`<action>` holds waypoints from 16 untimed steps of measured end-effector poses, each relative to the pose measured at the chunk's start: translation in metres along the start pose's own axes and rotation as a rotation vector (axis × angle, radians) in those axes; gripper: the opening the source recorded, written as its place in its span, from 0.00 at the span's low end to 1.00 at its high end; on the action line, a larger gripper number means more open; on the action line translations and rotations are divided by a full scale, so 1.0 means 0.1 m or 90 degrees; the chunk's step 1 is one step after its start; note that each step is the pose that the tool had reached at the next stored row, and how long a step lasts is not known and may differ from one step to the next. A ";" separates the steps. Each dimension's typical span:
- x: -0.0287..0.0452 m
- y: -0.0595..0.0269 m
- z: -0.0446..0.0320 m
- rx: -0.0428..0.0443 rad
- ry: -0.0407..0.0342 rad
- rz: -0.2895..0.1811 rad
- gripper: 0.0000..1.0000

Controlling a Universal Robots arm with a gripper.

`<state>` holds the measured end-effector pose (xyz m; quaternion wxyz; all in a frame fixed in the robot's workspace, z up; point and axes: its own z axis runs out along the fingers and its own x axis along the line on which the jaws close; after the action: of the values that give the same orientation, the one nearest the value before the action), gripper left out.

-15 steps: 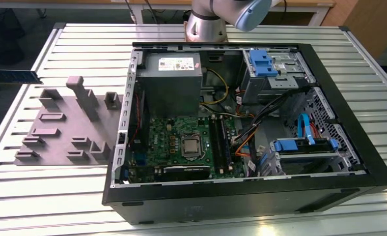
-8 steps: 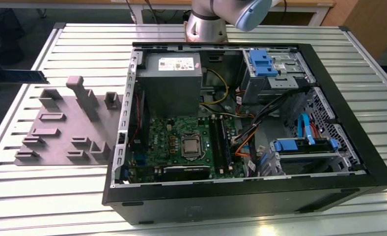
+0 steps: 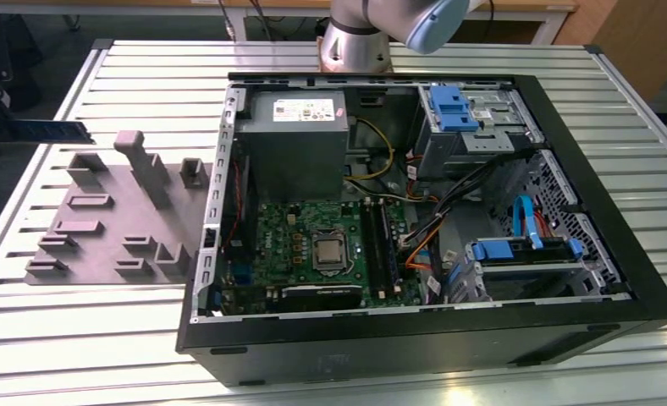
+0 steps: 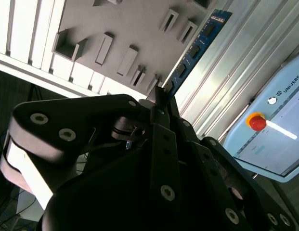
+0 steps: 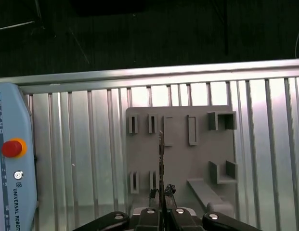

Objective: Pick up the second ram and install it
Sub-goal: 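Pick up the second ram and move it above second insertion slot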

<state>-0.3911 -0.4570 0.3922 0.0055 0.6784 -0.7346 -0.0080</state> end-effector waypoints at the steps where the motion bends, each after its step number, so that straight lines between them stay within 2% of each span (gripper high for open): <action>1: -0.001 -0.009 0.000 0.0000 0.0000 0.000 0.14; 16: -0.018 -0.228 -0.004 0.0000 -0.0003 0.000 0.14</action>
<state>-0.3681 -0.4570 0.3921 0.0054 0.6784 -0.7346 -0.0081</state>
